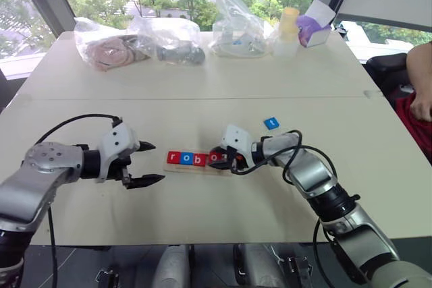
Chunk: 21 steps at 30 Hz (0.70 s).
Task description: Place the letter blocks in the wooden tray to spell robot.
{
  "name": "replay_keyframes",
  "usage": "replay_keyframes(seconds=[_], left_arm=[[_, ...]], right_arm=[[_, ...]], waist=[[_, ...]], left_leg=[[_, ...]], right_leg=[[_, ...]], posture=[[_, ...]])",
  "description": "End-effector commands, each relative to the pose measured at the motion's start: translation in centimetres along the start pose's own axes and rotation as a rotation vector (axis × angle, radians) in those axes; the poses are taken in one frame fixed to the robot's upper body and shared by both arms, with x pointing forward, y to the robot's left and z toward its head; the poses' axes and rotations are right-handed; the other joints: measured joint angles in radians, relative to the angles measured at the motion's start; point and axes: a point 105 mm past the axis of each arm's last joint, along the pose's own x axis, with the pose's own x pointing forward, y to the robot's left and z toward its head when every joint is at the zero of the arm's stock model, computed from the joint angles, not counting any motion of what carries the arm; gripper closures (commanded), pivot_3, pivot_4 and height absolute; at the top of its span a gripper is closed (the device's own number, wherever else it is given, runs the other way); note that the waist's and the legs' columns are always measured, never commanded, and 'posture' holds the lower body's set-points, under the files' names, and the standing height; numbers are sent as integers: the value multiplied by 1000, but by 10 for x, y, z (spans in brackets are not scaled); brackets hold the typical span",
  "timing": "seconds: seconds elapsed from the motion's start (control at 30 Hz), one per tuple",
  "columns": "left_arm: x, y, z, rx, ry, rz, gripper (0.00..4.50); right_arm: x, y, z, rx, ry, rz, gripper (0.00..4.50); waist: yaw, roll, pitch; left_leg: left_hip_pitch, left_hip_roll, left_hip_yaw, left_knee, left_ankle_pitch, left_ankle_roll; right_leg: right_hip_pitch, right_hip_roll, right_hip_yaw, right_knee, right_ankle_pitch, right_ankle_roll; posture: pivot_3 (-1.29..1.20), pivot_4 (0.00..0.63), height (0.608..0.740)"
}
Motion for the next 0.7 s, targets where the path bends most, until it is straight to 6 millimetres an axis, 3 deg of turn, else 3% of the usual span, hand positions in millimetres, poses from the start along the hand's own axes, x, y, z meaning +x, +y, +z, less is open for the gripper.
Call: replay_keyframes(seconds=[0.03, 0.63, 0.7], left_arm=[[-2, 2, 8, 32, -22, 12, 0], [-2, 5, 6, 34, -19, 39, 0], [-1, 6, 6, 34, -20, 40, 0]], right_arm=[[3, -4, 12, -43, -30, -8, 3297], [14, 3, 18, -24, -55, 16, 3297], [13, 0, 21, -17, -64, -1, 2233]], waist=[[0, 0, 0], [-1, 0, 0], [-1, 0, 0]], left_leg=[[0, 0, 0, 0, 0, 0], [0, 0, 0, 0, 0, 0], [0, 0, 0, 0, 0, 0]], right_leg=[[0, 0, 0, 0, 0, 0], [0, 0, 0, 0, 0, 0], [0, 0, 0, 0, 0, 0]], posture=[[0, 150, 740], [0, 150, 740], [0, 150, 740]])
